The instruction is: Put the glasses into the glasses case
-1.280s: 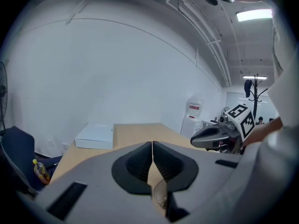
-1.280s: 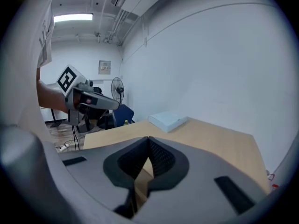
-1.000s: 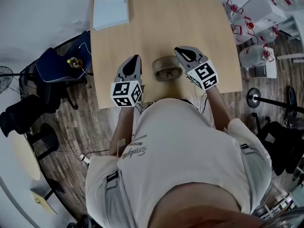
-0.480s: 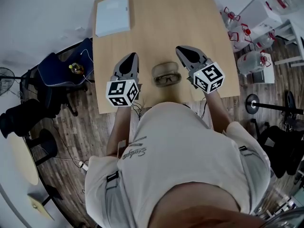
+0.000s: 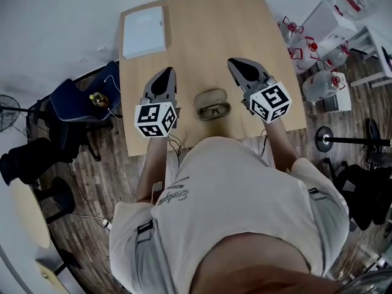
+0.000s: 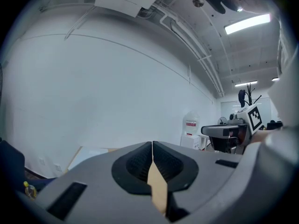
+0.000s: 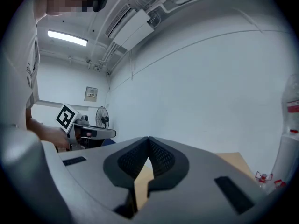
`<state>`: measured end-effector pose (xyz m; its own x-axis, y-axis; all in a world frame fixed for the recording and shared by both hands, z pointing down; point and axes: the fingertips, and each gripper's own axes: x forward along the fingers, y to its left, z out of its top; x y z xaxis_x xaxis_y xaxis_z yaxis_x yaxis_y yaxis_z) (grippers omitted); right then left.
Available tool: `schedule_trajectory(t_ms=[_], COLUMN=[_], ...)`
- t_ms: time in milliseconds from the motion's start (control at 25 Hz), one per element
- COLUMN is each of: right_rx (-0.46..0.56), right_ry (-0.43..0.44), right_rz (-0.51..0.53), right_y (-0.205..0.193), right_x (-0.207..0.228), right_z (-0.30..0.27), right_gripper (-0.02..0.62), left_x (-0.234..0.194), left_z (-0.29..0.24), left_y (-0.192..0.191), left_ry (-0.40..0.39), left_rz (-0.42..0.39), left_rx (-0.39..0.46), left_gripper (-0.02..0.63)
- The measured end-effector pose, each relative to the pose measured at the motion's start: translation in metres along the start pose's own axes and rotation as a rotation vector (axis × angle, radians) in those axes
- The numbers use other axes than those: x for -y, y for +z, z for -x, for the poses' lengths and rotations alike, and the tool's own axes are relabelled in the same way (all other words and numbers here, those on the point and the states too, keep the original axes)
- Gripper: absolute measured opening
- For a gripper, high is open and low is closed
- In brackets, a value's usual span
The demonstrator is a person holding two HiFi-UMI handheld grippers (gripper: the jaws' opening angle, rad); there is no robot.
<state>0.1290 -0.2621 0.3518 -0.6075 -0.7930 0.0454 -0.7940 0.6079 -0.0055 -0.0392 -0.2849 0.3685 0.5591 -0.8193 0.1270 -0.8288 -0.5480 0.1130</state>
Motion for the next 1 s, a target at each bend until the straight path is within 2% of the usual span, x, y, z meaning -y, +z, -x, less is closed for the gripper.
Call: schedule_trajectory(t_ms=[400, 720, 1000], right_rx=[0.027, 0.047, 0.045], right_ry=[-0.013, -0.024, -0.007], right_rz=[0.048, 0.056, 0.035], right_y=[0.026, 0.039, 0.038], right_x=[0.007, 0.009, 0.002], right_z=[0.001, -0.004, 0.0], right_gripper=[-0.005, -0.005, -0.005], left_x=[0.011, 0.003, 0.009], left_z=[-0.006, 0.001, 0.008], left_y=[0.042, 0.051, 0.06], left_ry=[-0.03, 0.019, 0.017], left_rz=[-0.034, -0.049, -0.072], left_rx=[0.064, 0.069, 0.072], left_gripper=[0.017, 0.017, 0.017])
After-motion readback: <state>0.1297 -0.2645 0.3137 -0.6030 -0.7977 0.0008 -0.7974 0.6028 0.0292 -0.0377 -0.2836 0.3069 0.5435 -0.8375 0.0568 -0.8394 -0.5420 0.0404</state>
